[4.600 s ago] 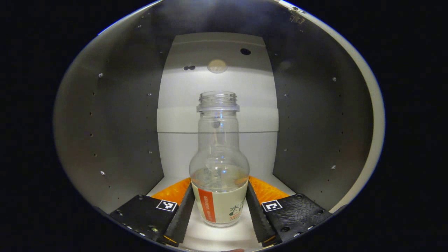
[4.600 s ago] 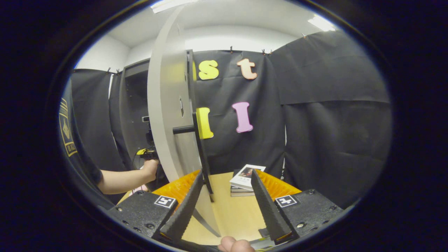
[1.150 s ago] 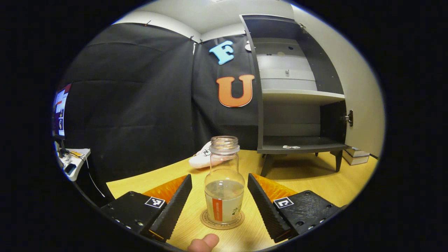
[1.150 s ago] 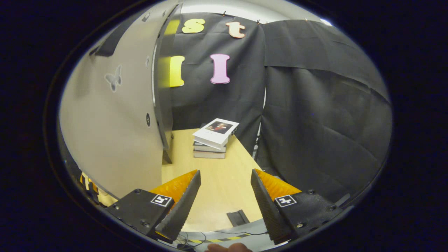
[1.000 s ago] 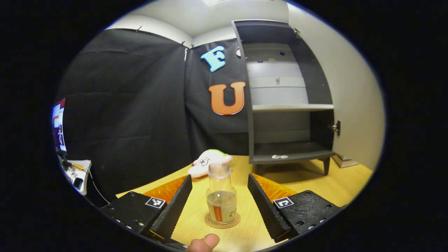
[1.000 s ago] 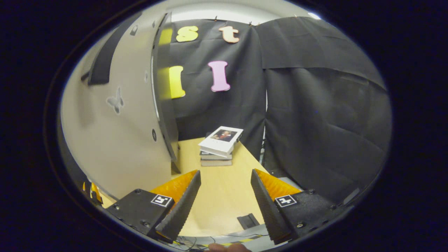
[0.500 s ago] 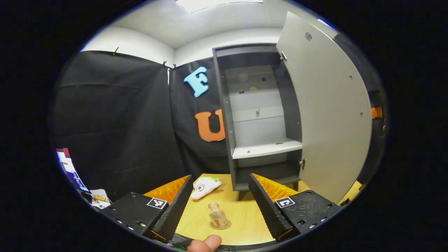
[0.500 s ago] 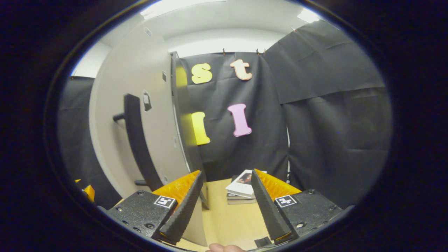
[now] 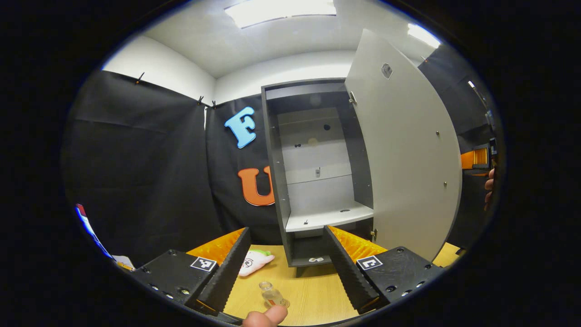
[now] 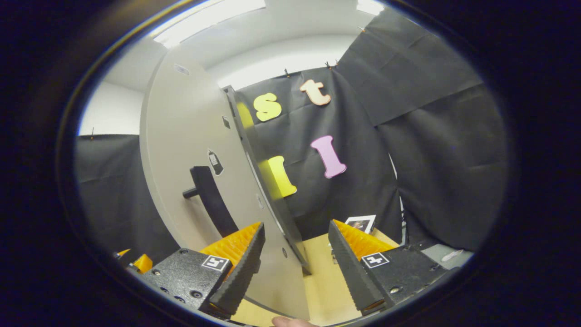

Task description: Open the cabinet door with the right hand, grasp the bottle in the cabinet with the left hand and place it on the coaster, then close the cabinet door with the right hand.

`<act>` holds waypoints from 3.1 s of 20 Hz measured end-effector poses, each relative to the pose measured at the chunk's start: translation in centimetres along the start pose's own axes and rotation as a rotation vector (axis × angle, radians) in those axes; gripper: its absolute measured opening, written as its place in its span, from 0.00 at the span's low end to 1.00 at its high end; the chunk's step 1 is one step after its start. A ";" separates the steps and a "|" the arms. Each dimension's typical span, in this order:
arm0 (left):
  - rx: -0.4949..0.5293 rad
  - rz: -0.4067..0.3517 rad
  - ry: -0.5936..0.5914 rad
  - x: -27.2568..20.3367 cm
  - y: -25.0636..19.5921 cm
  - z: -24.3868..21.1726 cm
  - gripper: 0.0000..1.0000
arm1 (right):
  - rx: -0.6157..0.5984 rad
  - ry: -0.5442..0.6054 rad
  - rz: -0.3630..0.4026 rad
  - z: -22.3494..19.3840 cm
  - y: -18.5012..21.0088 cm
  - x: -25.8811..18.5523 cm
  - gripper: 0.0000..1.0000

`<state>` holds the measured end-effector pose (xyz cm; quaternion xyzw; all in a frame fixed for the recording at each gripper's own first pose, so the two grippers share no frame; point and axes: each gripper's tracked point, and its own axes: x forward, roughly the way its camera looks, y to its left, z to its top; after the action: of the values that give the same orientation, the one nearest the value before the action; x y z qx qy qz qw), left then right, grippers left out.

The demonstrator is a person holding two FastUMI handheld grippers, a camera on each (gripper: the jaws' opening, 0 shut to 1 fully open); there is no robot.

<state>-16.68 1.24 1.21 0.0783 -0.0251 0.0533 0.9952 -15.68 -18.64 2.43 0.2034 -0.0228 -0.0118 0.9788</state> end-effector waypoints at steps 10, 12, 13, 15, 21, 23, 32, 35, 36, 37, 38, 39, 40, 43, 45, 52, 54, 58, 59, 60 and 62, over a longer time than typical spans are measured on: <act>-0.033 0.007 -0.038 3.8 6.0 -1.5 0.96 | -0.069 0.071 0.169 -5.9 14.9 2.2 0.91; -0.040 0.004 -0.037 4.6 7.5 -2.3 0.96 | -0.093 0.078 0.193 -6.9 17.8 3.6 0.91; -0.042 0.002 -0.033 5.0 8.3 -2.8 0.96 | -0.113 0.078 0.208 -7.4 19.3 4.3 0.91; -0.046 0.007 -0.039 5.4 10.3 -3.5 0.96 | -0.162 0.081 0.245 -8.5 22.6 5.8 0.92; -0.044 0.053 0.019 5.4 14.8 -6.0 0.96 | -0.219 0.046 0.322 -10.1 28.5 8.9 0.92; -0.018 0.077 0.065 5.1 15.5 -7.3 0.96 | -0.194 0.065 0.329 -11.0 28.3 10.1 0.92; -0.034 0.171 0.128 4.6 14.4 -6.4 0.96 | -0.115 0.115 0.313 -11.2 26.3 16.2 0.92; -0.036 0.197 0.109 4.5 13.5 -5.3 0.96 | -0.120 0.128 0.332 -11.4 26.1 17.3 0.92; -0.048 0.201 0.104 4.6 13.1 -5.0 0.96 | -0.120 0.136 0.339 -11.8 26.1 17.5 0.92; -0.064 0.207 0.100 4.7 12.6 -4.7 0.96 | -0.120 0.146 0.348 -12.1 26.1 17.6 0.92; -0.080 0.210 0.094 4.8 12.1 -4.2 0.96 | -0.119 0.153 0.356 -12.3 26.1 17.8 0.92; -0.095 0.213 0.087 5.0 11.7 -3.6 0.96 | -0.121 0.157 0.362 -12.2 26.1 18.0 0.92; -0.107 0.218 0.080 5.2 11.3 -3.1 0.96 | -0.124 0.157 0.367 -12.2 26.2 18.2 0.92; -0.113 0.212 0.060 5.3 10.1 -2.2 0.96 | -0.144 0.161 0.377 -12.0 25.9 18.3 0.92; -0.116 0.201 0.056 5.7 9.3 -2.1 0.96 | -0.160 0.146 0.369 -11.6 25.2 17.9 0.92; -0.159 0.148 0.088 7.9 6.9 -2.9 0.96 | -0.237 0.167 0.282 -12.2 21.1 16.6 0.92; -0.171 0.124 0.084 8.7 6.4 -2.7 0.96 | -0.246 0.176 0.238 -12.3 19.7 16.5 0.92; -0.185 0.102 0.088 10.9 5.8 -2.9 0.96 | -0.293 0.179 0.132 -11.9 17.1 16.2 0.92; -0.186 0.101 0.093 11.7 5.6 -3.2 0.96 | -0.309 0.185 0.112 -11.9 16.4 16.0 0.92; -0.185 0.098 0.105 12.3 5.5 -3.6 0.96 | -0.317 0.181 0.097 -11.7 16.0 15.6 0.92; -0.176 0.079 0.123 13.3 4.7 -4.2 0.96 | -0.309 0.146 0.064 -10.7 15.1 15.0 0.92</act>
<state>-3.82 7.93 -1.46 -0.0138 0.0284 0.0945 0.9950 0.07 -1.03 -0.77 0.0498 0.0439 0.0307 0.9973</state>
